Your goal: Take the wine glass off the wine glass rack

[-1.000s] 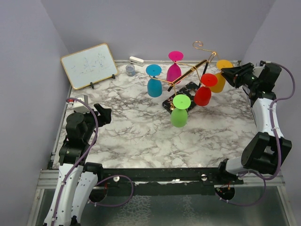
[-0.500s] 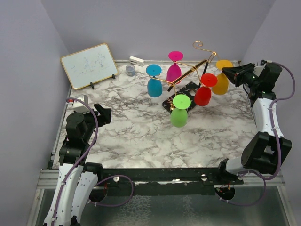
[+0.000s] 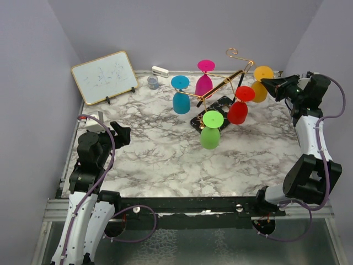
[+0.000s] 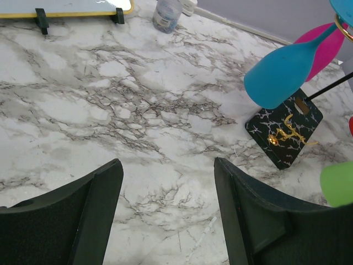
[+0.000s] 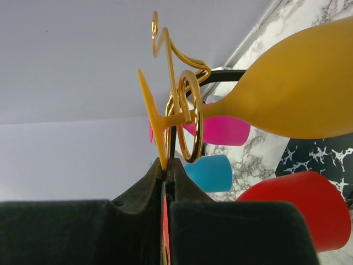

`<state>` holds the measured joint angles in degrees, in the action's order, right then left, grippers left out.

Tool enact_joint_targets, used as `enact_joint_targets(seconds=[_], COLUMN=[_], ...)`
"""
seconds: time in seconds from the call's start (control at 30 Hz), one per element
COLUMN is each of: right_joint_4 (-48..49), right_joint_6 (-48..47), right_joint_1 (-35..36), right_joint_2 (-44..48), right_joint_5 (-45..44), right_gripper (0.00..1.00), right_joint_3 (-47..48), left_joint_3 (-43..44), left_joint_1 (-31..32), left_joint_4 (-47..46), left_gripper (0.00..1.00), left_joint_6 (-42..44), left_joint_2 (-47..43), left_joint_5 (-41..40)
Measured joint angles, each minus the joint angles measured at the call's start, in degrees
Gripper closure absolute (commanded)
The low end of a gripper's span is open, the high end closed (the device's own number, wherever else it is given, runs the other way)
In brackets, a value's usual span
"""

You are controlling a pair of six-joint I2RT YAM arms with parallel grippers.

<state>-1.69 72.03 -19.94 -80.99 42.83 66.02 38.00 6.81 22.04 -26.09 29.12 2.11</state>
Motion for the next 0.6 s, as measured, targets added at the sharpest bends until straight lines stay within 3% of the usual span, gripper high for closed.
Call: enact_joint_targets(seconds=[0.6], right_joint_4=[6.1], right_joint_6=[6.2], right_joint_1=[0.0], right_joint_2=[-8.0], right_joint_5=[4.0], right_gripper=[0.99], right_joint_3=[5.3], left_joint_3=[-0.2], left_joint_1=[0.0], left_joint_4=[0.0], left_gripper=[0.31], left_joint_6=[-0.1], left_joint_2=[0.1], left_joint_5=[0.0])
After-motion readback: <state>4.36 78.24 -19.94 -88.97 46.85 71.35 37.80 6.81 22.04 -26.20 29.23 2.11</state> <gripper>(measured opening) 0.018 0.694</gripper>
